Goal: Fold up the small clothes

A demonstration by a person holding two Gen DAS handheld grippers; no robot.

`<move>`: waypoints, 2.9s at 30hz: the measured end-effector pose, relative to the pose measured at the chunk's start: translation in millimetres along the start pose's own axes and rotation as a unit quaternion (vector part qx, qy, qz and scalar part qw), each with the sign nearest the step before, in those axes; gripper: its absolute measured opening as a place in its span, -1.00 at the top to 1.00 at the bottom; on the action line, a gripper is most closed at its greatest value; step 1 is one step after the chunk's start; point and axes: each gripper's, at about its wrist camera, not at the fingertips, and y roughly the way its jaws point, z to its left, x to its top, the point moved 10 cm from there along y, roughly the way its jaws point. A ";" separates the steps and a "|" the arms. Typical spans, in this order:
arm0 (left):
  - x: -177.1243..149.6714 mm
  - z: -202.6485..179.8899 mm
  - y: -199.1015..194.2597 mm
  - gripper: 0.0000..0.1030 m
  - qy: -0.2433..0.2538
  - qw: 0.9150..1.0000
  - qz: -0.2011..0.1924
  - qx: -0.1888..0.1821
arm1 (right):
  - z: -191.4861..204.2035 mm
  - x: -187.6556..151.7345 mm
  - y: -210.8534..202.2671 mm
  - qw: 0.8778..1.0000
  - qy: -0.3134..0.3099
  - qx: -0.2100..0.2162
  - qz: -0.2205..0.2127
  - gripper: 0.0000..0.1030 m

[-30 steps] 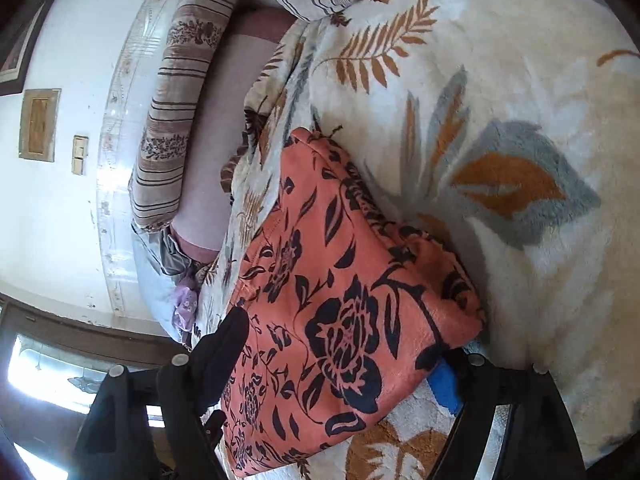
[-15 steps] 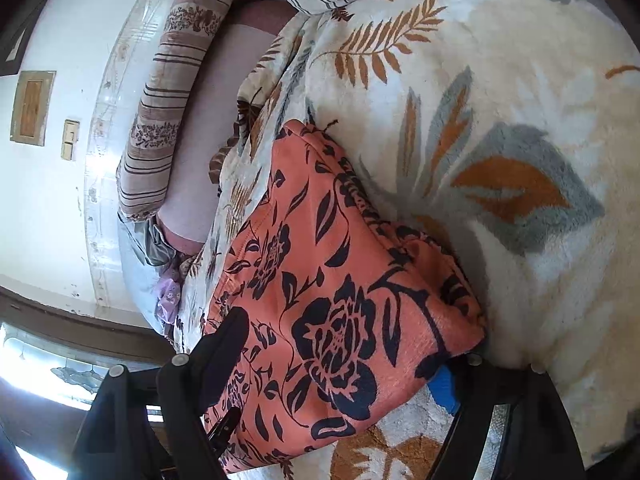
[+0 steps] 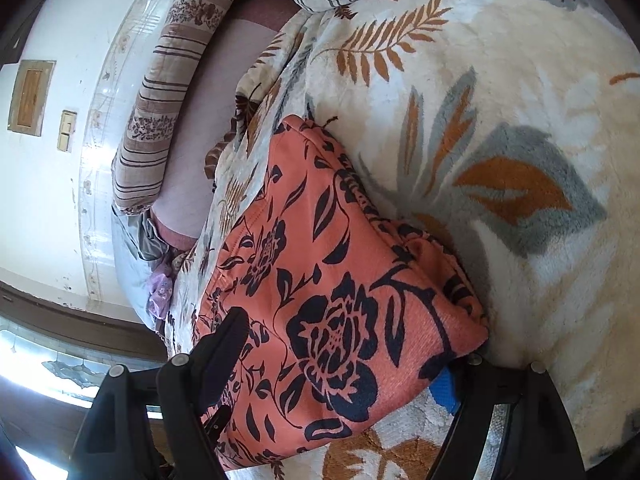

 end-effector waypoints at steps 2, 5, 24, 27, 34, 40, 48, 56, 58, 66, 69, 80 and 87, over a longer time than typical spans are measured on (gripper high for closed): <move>4.1 0.6 -7.4 -0.85 -0.007 1.000 -0.009 -0.005 | 0.2 -1.0 -0.5 1.000 -0.001 0.001 0.002 -0.60; 17.4 3.1 -25.4 -0.85 -0.023 0.998 -0.052 -0.006 | -0.6 -0.1 -1.2 1.000 0.001 0.001 0.003 -0.57; 11.3 4.7 -15.4 -0.98 -0.015 0.997 -0.057 -0.042 | -1.6 8.8 15.3 0.994 -0.031 -0.107 0.005 0.22; 0.0 10.4 -0.9 -0.98 -0.025 0.998 -0.038 -0.035 | -2.5 8.9 16.6 0.992 -0.042 -0.119 0.005 0.27; -0.2 7.6 3.6 -1.00 0.010 0.998 -0.038 -0.059 | 50.4 13.6 11.0 0.973 -0.149 -0.172 -0.023 0.70; 18.3 76.9 -30.8 -1.00 -0.176 0.971 -0.085 -0.136 | 189.2 -46.1 7.1 0.928 -0.352 -0.110 -0.059 0.72; 42.3 119.5 -40.9 -1.00 -0.277 0.927 -0.073 -0.241 | 161.3 -178.5 114.7 0.898 -0.420 -0.082 0.099 0.71; 56.0 59.1 -21.6 -1.00 -0.254 0.913 -0.006 -0.320 | 175.4 -153.8 92.4 0.919 -0.384 -0.023 0.085 0.72; 64.3 38.6 -13.0 -1.00 -0.235 0.918 0.010 -0.320 | 182.7 -153.2 81.7 0.921 -0.383 -0.011 0.077 0.72; 80.3 -10.6 19.5 0.35 -0.176 0.928 0.064 -0.323 | 193.7 -168.4 74.5 0.896 -0.438 -0.016 0.071 0.72; 85.8 -2.5 10.2 0.60 -0.138 0.936 0.045 -0.322 | 197.8 -182.6 76.8 0.884 -0.462 -0.021 0.071 0.72; 88.2 100.4 38.8 0.62 -0.119 0.939 0.040 -0.320 | 257.2 -262.4 129.0 0.852 -0.515 -0.010 0.098 0.71; 90.6 103.8 26.6 0.62 -0.066 0.943 0.004 -0.325 | 249.4 -276.9 140.1 0.858 -0.501 -0.017 0.114 0.71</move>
